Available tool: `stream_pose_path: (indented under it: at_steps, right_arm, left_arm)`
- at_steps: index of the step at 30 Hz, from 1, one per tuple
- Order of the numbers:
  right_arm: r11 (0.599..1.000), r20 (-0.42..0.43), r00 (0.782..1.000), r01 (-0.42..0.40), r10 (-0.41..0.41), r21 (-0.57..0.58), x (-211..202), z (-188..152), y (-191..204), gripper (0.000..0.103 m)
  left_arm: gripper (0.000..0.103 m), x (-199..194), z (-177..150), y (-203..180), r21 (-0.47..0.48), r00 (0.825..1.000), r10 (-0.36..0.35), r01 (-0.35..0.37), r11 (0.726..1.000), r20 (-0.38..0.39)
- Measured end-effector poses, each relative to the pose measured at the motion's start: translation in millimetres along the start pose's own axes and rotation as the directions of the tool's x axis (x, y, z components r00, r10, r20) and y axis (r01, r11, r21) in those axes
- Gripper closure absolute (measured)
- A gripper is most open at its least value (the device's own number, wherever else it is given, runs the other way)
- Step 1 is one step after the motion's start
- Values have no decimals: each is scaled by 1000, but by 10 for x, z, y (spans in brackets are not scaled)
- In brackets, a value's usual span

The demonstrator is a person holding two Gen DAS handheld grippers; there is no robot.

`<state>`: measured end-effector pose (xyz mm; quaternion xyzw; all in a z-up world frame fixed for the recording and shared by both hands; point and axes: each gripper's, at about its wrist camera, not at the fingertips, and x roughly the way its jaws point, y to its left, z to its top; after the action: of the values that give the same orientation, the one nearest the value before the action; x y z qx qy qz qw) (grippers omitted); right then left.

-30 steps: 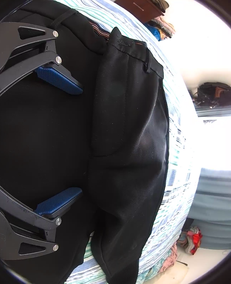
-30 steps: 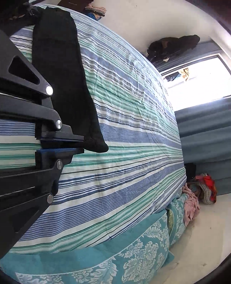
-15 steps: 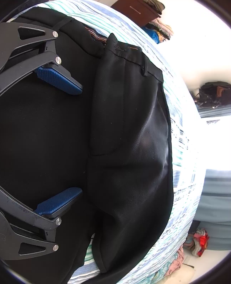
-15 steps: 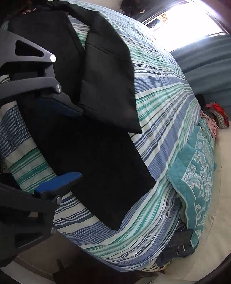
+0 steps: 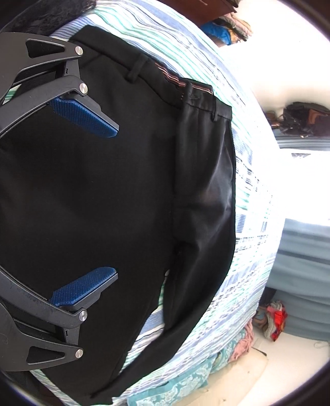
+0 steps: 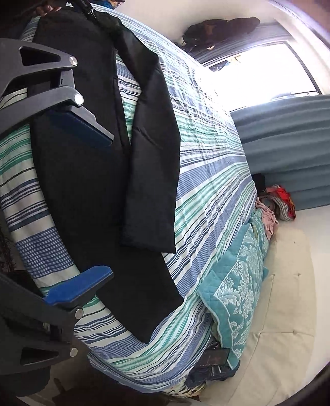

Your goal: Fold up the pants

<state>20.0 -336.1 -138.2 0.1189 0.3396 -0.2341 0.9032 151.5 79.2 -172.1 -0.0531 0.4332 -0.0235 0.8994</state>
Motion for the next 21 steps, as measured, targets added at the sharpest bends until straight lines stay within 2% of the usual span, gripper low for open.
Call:
stream_pose_path:
  at_steps: [2, 4, 8, 10, 11, 13, 14, 16, 18, 21]
  right_arm:
    - [999, 7, 999, -40, 40, 2, 21, -3, 35, 8]
    - [997, 13, 998, -60, 59, 54, 52, -10, -27, 8]
    - [963, 37, 999, 1, -12, 271, 27, -41, -409, 8]
    - [948, 47, 999, -6, -10, 318, 11, -43, -508, 8]
    - [951, 46, 999, -35, 22, 308, 26, -42, -482, 8]
    - [955, 20, 988, -156, 156, 253, 126, -35, -327, 8]
    - [945, -9, 970, -233, 241, 228, 211, -46, -219, 8]
    - [919, -71, 933, -332, 354, 214, 412, -83, -49, 8]
    - [899, -119, 910, -359, 397, 251, 648, -113, -25, 9]
    - [864, -103, 924, -300, 368, 404, 929, -156, -266, 9]
  left_arm:
    - [1, 26, -75, 57, -15, 1000, 5, -5, 1000, -29]
    - [1, 56, -54, 136, -53, 998, 6, -9, 999, -55]
    - [1, -45, -30, 228, -94, 1000, 13, -12, 996, 5]
    - [1, -35, -65, 268, -96, 1000, 22, -22, 995, 6]
    - [1, -12, -71, 283, -103, 1000, 24, -24, 994, -4]
    - [1, 39, -63, 311, -127, 1000, 15, -18, 992, -23]
    - [1, 50, -54, 316, -137, 1000, 10, -13, 991, -23]
    - [1, 44, -55, 309, -138, 1000, 12, -14, 990, -17]
    - [1, 43, -77, 289, -116, 1000, 20, -22, 993, -18]
    - [1, 43, -122, 243, -62, 998, 50, -52, 997, -25]
